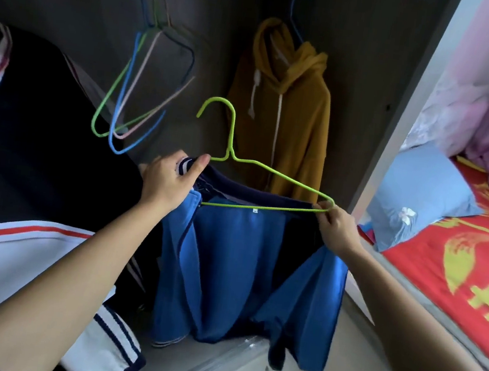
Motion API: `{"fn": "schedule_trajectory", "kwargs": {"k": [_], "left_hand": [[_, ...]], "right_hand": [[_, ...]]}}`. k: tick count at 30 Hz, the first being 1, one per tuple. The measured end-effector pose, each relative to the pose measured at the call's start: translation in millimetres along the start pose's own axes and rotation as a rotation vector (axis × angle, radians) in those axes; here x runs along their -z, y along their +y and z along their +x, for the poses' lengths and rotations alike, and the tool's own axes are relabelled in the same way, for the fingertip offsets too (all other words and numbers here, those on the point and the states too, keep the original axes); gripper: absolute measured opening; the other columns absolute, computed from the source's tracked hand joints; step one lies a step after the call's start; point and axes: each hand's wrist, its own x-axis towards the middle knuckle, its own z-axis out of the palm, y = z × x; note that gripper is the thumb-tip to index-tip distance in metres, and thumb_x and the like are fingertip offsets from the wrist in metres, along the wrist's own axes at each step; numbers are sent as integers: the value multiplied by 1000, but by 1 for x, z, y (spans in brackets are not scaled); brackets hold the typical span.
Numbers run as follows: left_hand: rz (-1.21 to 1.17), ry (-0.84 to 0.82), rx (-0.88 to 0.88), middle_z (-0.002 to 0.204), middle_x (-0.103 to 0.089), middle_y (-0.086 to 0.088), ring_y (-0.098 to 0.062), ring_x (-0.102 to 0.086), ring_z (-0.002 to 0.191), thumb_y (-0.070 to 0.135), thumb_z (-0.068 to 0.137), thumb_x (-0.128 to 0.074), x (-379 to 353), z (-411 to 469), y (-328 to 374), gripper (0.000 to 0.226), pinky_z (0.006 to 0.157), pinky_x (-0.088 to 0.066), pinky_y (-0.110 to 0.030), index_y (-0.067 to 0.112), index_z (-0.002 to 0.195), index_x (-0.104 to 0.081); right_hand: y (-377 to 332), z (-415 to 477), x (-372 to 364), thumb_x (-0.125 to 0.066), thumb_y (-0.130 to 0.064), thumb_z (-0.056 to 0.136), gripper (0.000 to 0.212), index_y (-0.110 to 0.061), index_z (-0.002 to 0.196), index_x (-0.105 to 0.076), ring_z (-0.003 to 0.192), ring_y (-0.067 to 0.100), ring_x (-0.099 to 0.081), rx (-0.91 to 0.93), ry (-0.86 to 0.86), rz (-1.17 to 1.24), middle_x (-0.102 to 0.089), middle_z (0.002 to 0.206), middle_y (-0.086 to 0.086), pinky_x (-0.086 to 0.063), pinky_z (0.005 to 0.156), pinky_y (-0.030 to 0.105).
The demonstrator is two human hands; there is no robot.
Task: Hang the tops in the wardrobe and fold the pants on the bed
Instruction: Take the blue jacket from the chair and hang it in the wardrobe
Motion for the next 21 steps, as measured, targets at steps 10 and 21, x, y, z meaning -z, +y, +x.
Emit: {"fn": "schedule_trajectory", "kwargs": {"k": [10, 21], "left_hand": [[270, -114, -152, 76, -66, -5, -31, -60, 85, 83, 81, -30, -27, -29, 8, 66, 79, -34, -43, 22, 72, -54], [9, -76, 337, 80, -62, 0, -28, -57, 88, 75, 87, -39, -70, -44, 56, 58, 78, -22, -39, 19, 82, -51]], "right_hand": [[-50, 19, 50, -53, -38, 99, 29, -16, 103, -71, 101, 34, -64, 106, 190, -83, -72, 105, 10, -50, 84, 40], [-107, 3, 50, -56, -36, 97, 26, -15, 107, -68, 101, 27, -62, 100, 11, -56, -68, 104, 4, -41, 77, 29]]}}
